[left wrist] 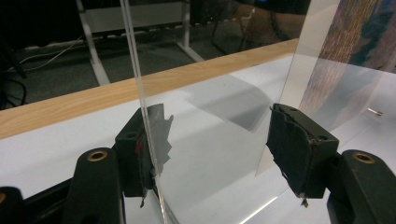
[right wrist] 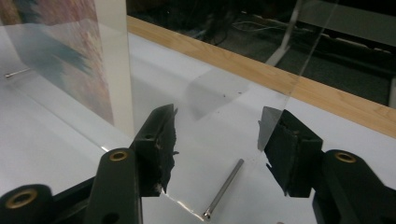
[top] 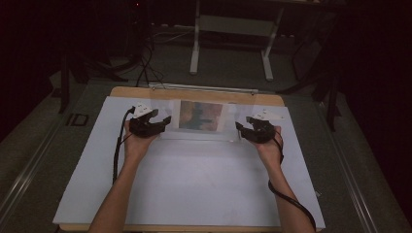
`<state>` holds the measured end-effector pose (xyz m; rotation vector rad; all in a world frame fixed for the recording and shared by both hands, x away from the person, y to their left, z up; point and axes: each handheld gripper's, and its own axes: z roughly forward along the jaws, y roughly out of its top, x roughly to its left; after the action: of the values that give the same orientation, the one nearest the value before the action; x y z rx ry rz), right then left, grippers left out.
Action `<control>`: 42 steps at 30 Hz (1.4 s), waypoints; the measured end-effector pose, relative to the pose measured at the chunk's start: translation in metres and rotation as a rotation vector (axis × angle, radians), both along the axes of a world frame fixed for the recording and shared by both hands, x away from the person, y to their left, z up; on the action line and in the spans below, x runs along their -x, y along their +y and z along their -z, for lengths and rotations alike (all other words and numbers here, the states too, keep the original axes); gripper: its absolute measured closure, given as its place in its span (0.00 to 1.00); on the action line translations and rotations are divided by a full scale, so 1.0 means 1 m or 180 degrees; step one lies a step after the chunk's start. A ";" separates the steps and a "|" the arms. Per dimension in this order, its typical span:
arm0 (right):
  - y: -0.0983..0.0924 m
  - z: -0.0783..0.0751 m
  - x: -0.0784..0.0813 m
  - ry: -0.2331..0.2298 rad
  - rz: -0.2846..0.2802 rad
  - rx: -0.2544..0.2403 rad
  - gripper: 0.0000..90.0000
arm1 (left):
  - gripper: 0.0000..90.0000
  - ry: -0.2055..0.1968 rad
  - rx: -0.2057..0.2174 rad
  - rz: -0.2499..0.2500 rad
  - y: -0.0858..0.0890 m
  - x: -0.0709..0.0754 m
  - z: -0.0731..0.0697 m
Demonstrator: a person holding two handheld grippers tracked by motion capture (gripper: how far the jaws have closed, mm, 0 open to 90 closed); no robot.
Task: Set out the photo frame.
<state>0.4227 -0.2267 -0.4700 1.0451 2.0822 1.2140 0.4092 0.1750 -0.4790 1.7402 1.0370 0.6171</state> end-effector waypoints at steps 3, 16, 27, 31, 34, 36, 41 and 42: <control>0.001 0.000 -0.003 0.0025 0.0065 -0.0042 0.53 | 0.40 0.0039 0.0003 -0.0026 -0.001 -0.003 -0.001; 0.000 0.003 -0.009 0.0055 0.0087 -0.0129 0.55 | 0.39 0.0141 0.0009 -0.0041 -0.002 -0.008 -0.003; 0.001 0.000 -0.007 0.0137 0.0153 -0.0161 0.55 | 0.39 0.0176 0.0093 -0.0072 -0.002 -0.007 -0.005; 0.001 -0.001 -0.005 0.0130 0.0165 -0.0155 0.55 | 0.39 0.0193 0.0072 -0.0079 -0.003 -0.006 -0.006; 0.001 -0.001 -0.004 0.0147 0.0184 -0.0192 0.55 | 0.38 0.0168 0.0059 -0.0104 -0.005 -0.004 -0.009; 0.000 -0.001 -0.003 0.0144 0.0181 -0.0202 0.55 | 0.38 0.0135 0.0047 -0.0110 -0.006 -0.003 -0.010; -0.002 -0.002 0.002 0.0141 0.0185 -0.0204 0.55 | 0.38 0.0165 0.0063 -0.0089 -0.007 0.000 -0.010; -0.003 -0.002 0.002 0.0135 0.0179 -0.0209 0.55 | 0.38 0.0159 0.0063 -0.0089 -0.008 0.001 -0.009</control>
<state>0.4204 -0.2299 -0.4683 1.1606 2.0427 1.2500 0.4084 0.1670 -0.4697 1.7340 1.1002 0.5817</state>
